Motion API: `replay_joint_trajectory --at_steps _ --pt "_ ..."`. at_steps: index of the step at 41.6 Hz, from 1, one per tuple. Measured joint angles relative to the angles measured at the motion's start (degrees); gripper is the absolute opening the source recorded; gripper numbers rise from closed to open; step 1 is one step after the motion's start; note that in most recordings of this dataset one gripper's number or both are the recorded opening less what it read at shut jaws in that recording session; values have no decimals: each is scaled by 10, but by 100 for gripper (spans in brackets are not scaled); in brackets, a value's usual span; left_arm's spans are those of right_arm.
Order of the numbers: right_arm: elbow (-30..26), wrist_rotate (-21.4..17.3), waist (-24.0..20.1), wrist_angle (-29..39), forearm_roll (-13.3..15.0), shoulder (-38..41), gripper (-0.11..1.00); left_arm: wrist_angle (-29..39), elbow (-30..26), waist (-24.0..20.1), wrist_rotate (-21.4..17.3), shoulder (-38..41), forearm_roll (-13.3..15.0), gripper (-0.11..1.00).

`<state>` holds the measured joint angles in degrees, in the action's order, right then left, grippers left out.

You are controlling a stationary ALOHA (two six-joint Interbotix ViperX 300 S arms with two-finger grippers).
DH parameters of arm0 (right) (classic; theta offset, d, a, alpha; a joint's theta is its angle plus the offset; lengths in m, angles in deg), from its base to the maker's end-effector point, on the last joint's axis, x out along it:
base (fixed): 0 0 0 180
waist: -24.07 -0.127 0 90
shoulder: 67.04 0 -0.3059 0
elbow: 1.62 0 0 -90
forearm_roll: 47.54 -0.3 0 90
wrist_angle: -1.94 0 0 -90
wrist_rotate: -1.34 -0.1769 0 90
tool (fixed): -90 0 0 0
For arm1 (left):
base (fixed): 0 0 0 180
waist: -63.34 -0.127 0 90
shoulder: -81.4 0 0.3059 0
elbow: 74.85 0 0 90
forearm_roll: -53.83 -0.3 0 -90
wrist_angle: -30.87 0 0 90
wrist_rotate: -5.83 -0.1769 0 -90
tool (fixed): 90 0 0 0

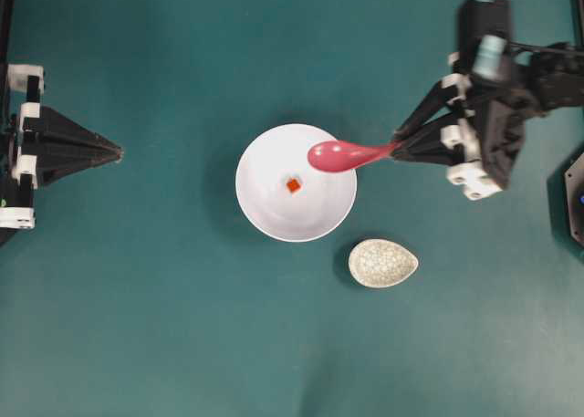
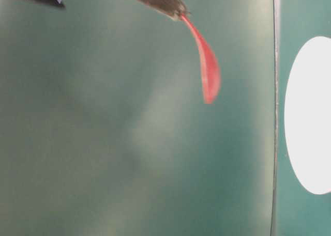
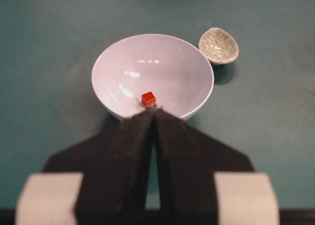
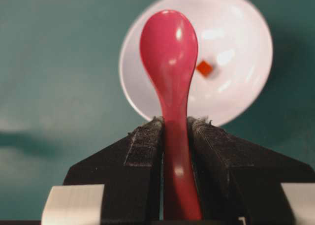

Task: Grip the spoon and scoop the red block from the bowl with right arm.
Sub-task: 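Lift the spoon with the right gripper and carry it over the bowl, then lower the spoon bowl into the white bowl beside the red cube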

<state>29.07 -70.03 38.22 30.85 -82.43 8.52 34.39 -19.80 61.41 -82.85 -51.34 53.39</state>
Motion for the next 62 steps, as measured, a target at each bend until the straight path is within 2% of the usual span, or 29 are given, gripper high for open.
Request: replay_joint_trajectory --at_steps 21,28,32,40,53,62 --pt "-139 -116 0 142 102 151 24 0 0 0 0 0 0 0" --pt "-173 -140 -10 190 140 187 24 1 0 0 0 0 0 0" --pt "-185 -142 -24 206 163 207 24 0 0 0 0 0 1 0" --pt "-192 -142 -49 211 188 236 24 1 0 0 0 0 1 0" --pt "-192 -142 -57 205 211 259 24 0 0 0 0 0 1 0" --pt "-192 -142 -57 185 214 273 24 0 0 0 0 0 1 0"
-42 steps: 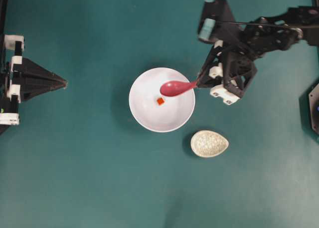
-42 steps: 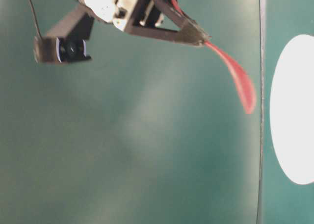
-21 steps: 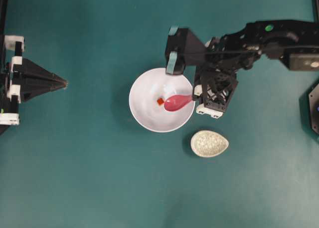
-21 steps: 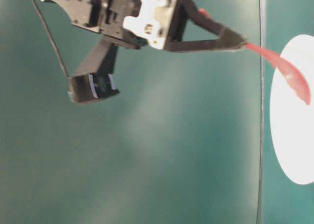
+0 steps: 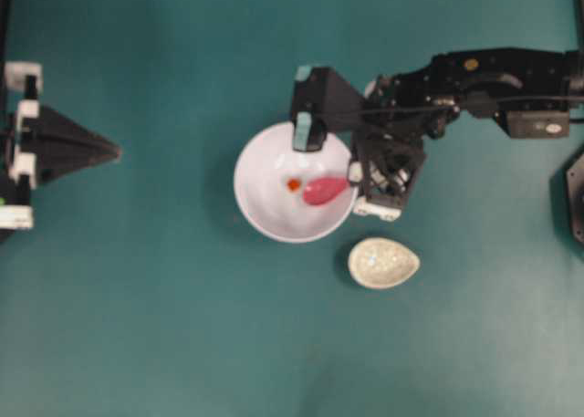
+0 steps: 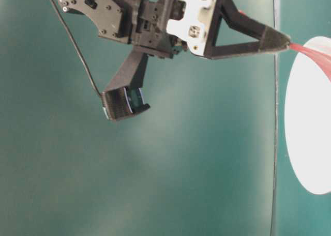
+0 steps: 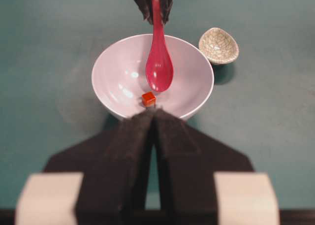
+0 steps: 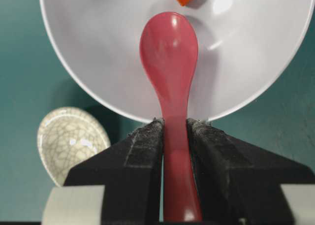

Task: Grip the spoon and scoop the red block from the bowl with right arm.
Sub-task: 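Lower the spoon bowl into the white bowl beside the red cube, then scoop under the red cube and tilt the spoon upward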

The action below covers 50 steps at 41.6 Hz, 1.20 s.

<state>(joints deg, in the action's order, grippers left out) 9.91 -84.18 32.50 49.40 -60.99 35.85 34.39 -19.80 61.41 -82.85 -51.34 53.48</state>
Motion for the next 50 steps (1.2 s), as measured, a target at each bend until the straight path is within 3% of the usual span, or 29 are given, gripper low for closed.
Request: replay_joint_trajectory --at_steps 11,21,33,50 --pt "-8 0 0 -14 5 22 24 0 0 0 0 0 -1 0" --pt "-35 -1 0 -29 30 44 24 0 0 0 0 0 -1 0" --pt "-69 -4 0 -52 33 61 24 0 -1 0 0 0 0 0" --pt "-70 -52 0 -59 33 46 24 0 0 0 0 -1 0 0"
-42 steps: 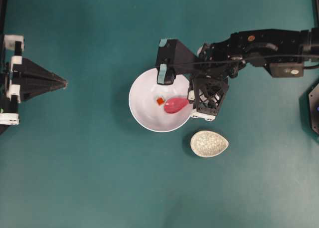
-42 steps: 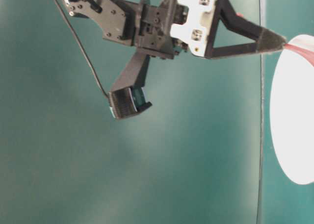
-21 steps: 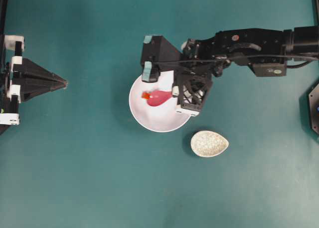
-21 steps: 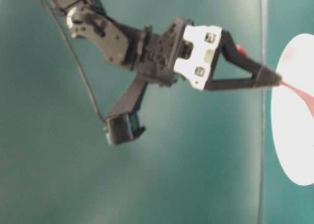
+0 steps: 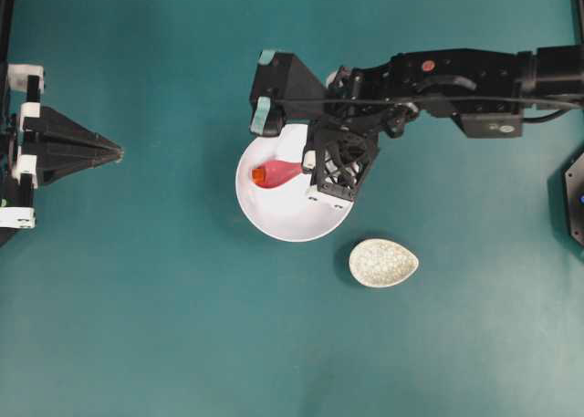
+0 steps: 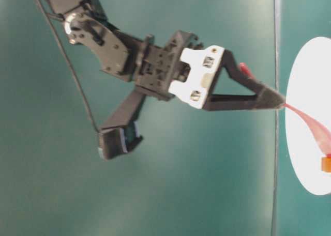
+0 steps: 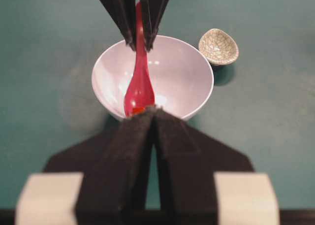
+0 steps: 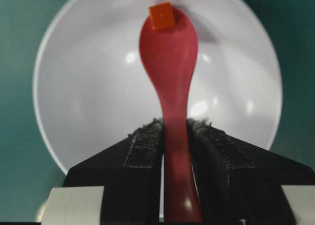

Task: Grip the spoon and scoop the red block from the bowl with right arm.
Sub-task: 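Scoop under the red cube and tilt the spoon upward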

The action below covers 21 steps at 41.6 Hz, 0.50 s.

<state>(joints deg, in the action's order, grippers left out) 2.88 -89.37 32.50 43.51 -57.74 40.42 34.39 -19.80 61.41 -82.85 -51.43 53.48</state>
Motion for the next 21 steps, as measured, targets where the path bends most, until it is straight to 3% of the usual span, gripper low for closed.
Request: replay_joint_trajectory --at_steps 15,21 --pt "53 -9 -4 -10 -1 -47 24 0 0 0 0 -1 -1 0" --pt "91 -10 -17 -57 0 -72 24 0 0 0 0 -1 0 0"
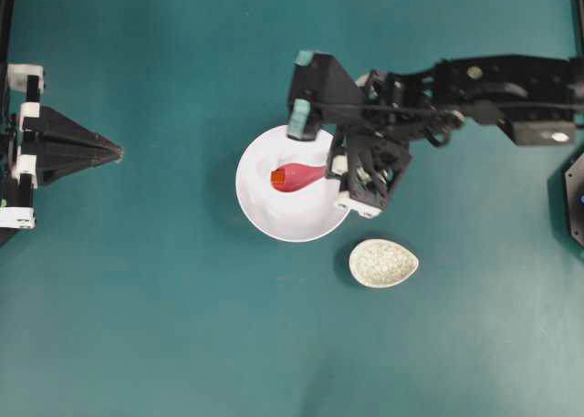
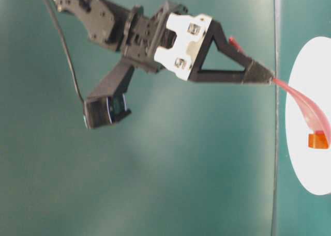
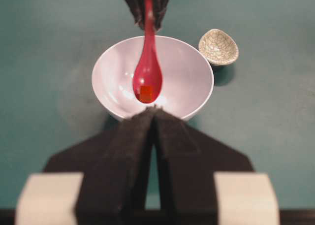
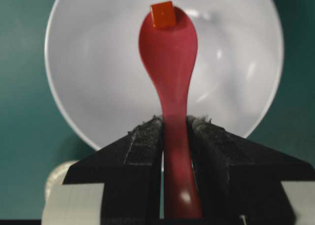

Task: Grip the spoon and scoop the red block from the bowl with right arm.
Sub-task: 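Scoop under the red cube and tilt the spoon upward, then raise the spoon holding the cube above the bowl with the right gripper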

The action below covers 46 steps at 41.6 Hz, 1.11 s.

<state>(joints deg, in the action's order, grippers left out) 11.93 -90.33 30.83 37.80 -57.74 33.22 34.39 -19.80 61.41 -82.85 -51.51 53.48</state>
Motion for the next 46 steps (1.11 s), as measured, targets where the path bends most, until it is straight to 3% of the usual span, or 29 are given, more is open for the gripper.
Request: replay_joint_trajectory --at_steps 10,19,29,46 --pt "97 -4 -5 -154 -3 -69 24 0 0 0 1 -1 -1 0" --pt "178 -35 -7 -237 -4 -129 24 0 0 0 1 -2 0 0" --pt "207 -60 -10 -256 -5 -164 24 0 0 0 1 -1 0 0" --pt "178 -67 -11 -240 -5 -186 24 0 0 0 2 -1 0 0"
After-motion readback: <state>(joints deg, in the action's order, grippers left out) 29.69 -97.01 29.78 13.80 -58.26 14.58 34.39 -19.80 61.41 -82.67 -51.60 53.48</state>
